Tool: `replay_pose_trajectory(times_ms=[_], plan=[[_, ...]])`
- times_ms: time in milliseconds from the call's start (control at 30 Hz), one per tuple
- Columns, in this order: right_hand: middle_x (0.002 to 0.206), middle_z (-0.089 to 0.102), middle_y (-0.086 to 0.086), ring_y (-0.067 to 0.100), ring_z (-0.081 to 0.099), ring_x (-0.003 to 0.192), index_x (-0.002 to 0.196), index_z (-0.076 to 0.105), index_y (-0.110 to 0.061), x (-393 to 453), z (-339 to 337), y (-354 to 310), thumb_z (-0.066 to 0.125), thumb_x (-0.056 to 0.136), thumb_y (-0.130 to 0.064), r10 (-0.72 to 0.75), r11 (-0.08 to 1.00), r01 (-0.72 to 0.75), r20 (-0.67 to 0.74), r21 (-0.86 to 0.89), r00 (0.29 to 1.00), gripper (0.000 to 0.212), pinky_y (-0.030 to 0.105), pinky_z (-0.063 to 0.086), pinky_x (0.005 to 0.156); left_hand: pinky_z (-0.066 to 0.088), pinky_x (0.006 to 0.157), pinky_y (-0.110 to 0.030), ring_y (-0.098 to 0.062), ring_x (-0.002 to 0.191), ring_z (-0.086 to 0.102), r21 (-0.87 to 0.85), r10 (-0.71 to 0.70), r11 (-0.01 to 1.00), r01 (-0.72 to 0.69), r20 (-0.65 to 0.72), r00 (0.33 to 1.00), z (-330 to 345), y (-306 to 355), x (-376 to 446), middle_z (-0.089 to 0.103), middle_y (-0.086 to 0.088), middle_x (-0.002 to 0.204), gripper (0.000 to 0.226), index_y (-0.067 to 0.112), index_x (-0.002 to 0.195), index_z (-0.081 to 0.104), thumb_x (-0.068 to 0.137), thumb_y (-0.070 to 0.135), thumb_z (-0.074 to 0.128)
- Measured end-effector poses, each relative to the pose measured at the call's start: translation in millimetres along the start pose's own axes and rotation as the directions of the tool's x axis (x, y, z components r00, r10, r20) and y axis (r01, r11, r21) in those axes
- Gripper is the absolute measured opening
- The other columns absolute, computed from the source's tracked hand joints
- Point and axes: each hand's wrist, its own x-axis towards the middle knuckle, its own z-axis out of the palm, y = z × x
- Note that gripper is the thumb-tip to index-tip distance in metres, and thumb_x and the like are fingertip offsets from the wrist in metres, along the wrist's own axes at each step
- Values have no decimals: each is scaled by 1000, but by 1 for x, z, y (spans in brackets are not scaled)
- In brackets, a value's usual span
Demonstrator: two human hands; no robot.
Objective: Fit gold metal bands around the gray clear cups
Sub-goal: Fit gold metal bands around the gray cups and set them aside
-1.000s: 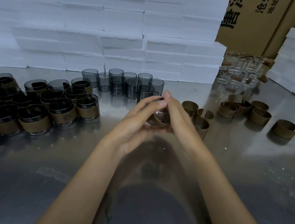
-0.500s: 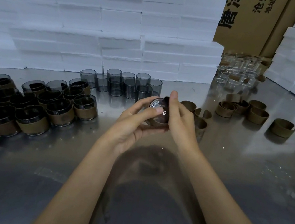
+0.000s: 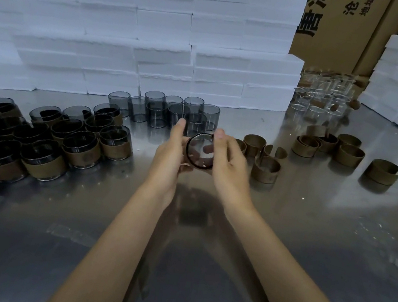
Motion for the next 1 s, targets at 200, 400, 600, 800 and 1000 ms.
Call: replay_pose_trajectory(times_ms=[200, 400, 600, 800, 1000], plan=[[80, 72, -1, 16, 66, 82, 94, 69, -19, -1, 5, -15, 60, 95, -42, 401, 830, -418, 125, 369, 907, 25, 30, 50, 73, 38, 41, -16, -6, 38, 47, -354, -179, 923, 151, -48, 983, -6, -5, 0, 51, 6, 47, 29, 18, 73, 50, 102, 20, 53], [60, 67, 1, 17, 64, 58, 80, 63, -12, -5, -3, -16, 60, 94, -35, 538, 721, -544, 149, 428, 830, 27, 32, 52, 70, 53, 50, -22, -15, 50, 66, -224, -133, 967, 125, -22, 991, 14, -14, -10, 68, -3, 58, 28, 14, 70, 63, 97, 22, 63], [61, 65, 3, 16, 63, 55, 76, 63, -12, -5, -4, -17, 64, 91, -16, 519, 642, -553, 230, 531, 824, 15, 27, 51, 56, 51, 45, -21, -14, 51, 69, -244, -97, 966, 90, -16, 995, 17, -16, -9, 70, -3, 59, 34, 15, 64, 72, 96, 25, 66], [64, 64, 3, 15, 64, 59, 72, 63, -13, -4, -10, -22, 67, 91, -20, 483, 647, -562, 293, 516, 825, 21, 28, 53, 61, 58, 63, -30, -21, 69, 75, -215, -78, 973, 82, 28, 997, 18, -15, -9, 76, -10, 77, 22, 10, 83, 72, 94, 29, 68], [59, 64, 3, 19, 64, 61, 61, 66, -16, -2, -14, -21, 71, 91, -20, 508, 652, -530, 206, 542, 836, 30, 36, 53, 76, 60, 76, -36, -25, 78, 72, -185, -66, 980, 76, 59, 996, 23, -15, -11, 71, -12, 82, 26, 11, 81, 70, 92, 34, 72]])
